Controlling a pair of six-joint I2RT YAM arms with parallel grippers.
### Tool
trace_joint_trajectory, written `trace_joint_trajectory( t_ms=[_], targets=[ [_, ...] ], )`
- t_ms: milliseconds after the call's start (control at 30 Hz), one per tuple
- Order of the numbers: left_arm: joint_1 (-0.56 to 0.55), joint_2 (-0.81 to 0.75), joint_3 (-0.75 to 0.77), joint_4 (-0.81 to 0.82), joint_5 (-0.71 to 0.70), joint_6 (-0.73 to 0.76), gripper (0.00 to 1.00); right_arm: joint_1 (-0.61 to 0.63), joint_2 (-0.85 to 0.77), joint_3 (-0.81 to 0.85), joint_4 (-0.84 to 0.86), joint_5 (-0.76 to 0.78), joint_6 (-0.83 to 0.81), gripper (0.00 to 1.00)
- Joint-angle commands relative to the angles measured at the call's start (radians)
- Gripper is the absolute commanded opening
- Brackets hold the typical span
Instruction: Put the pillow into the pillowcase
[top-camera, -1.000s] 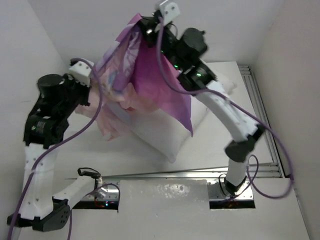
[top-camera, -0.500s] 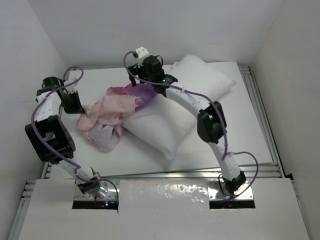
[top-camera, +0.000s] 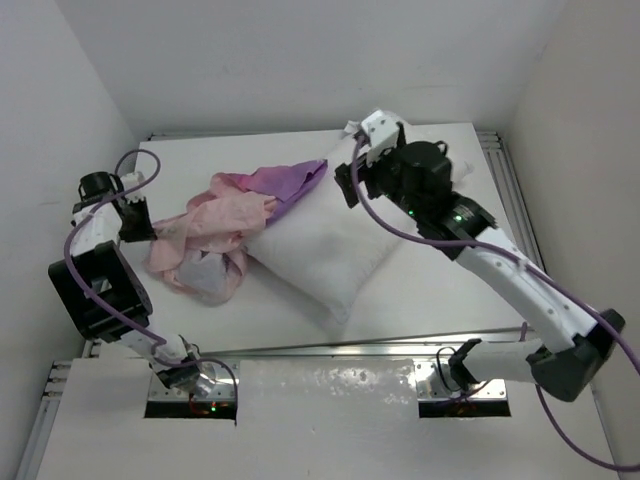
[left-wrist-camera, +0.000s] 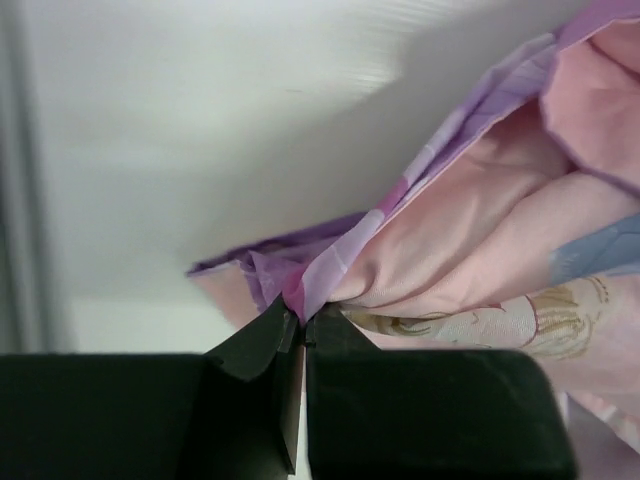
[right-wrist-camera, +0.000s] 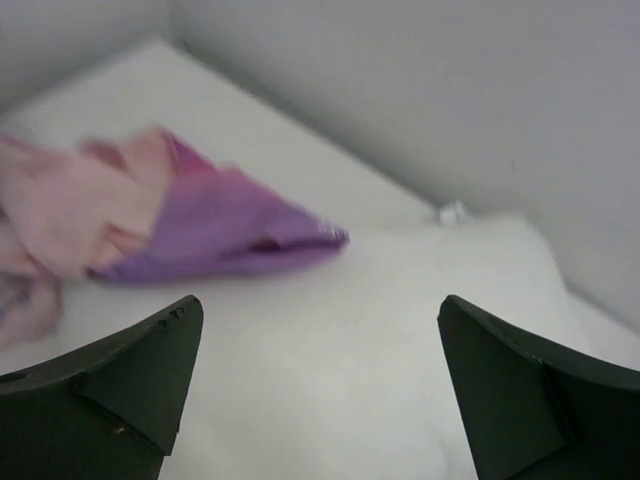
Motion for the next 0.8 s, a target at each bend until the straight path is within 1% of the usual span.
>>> trace_joint_trajectory(
  t_ms=[0, 33, 67, 100, 133, 167, 200, 233, 267, 300, 333, 367, 433, 500, 567, 633, 667, 700, 733, 767],
  targets=[
    [0.040, -0.074, 0.006, 0.066, -0.122, 0.065, 0.00, -0.022, 0.114, -0.115, -0.144, 0.140, -0.013, 0.99],
    [0.040, -0.084, 0.012, 0.055, -0.123, 0.102, 0.04, -0.031, 0.111, -0.135, -0.148, 0.124, 0.022, 0.99],
    [0.040, -0.106, 0.020, 0.016, -0.080, 0.183, 0.18, -0.040, 0.108, -0.149, -0.141, 0.116, 0.038, 0.99],
    [0.034, -0.117, 0.056, -0.016, -0.040, 0.229, 0.52, -0.042, 0.104, -0.161, -0.136, 0.129, 0.064, 0.99],
    [0.029, -0.129, 0.082, -0.053, 0.009, 0.280, 0.63, -0.043, 0.103, -0.179, -0.135, 0.140, 0.104, 0.99],
    [0.017, -0.162, 0.110, -0.120, 0.094, 0.367, 0.72, -0.054, 0.102, -0.186, -0.136, 0.145, 0.131, 0.99],
    [-0.041, -0.185, 0.159, -0.141, 0.117, 0.400, 0.96, -0.060, 0.100, -0.195, -0.133, 0.139, 0.194, 0.99],
    [-0.081, -0.239, 0.175, -0.144, 0.124, 0.447, 1.00, -0.077, 0.096, -0.219, -0.110, 0.134, 0.227, 0.99],
    [-0.138, -0.268, 0.188, -0.136, 0.097, 0.464, 1.00, -0.084, 0.093, -0.236, -0.092, 0.136, 0.257, 0.99],
    [-0.255, -0.293, 0.193, -0.133, 0.088, 0.484, 1.00, -0.089, 0.090, -0.251, -0.073, 0.142, 0.315, 0.99],
    [-0.310, -0.328, 0.198, -0.124, 0.083, 0.510, 1.00, -0.095, 0.090, -0.277, -0.041, 0.174, 0.342, 0.99],
    [-0.410, -0.342, 0.198, -0.117, 0.088, 0.509, 1.00, -0.097, 0.090, -0.285, -0.027, 0.191, 0.386, 0.99],
    [-0.489, -0.329, 0.198, -0.126, 0.100, 0.512, 1.00, -0.106, 0.082, -0.311, 0.015, 0.203, 0.426, 0.99],
    [-0.596, -0.289, 0.193, -0.129, 0.075, 0.497, 1.00, -0.111, 0.065, -0.360, 0.062, 0.194, 0.474, 0.99],
    [-0.658, -0.223, 0.175, -0.123, 0.029, 0.480, 1.00, -0.114, 0.059, -0.391, 0.137, 0.162, 0.474, 0.99],
    [-0.683, -0.174, 0.161, -0.085, -0.015, 0.451, 1.00, -0.114, 0.070, -0.417, 0.201, 0.121, 0.457, 0.99],
    [-0.686, -0.158, 0.159, -0.071, -0.027, 0.439, 0.98, -0.114, 0.080, -0.423, 0.217, 0.088, 0.437, 0.99],
    [-0.686, -0.132, 0.159, -0.055, -0.040, 0.426, 0.94, -0.114, 0.094, -0.422, 0.227, 0.084, 0.429, 0.99],
    [-0.686, -0.121, 0.161, -0.026, -0.069, 0.417, 0.84, -0.114, 0.132, -0.417, 0.234, 0.085, 0.417, 0.99],
    [-0.686, -0.109, 0.164, -0.015, -0.075, 0.406, 0.79, -0.114, 0.154, -0.411, 0.234, 0.084, 0.405, 0.98]
  ],
)
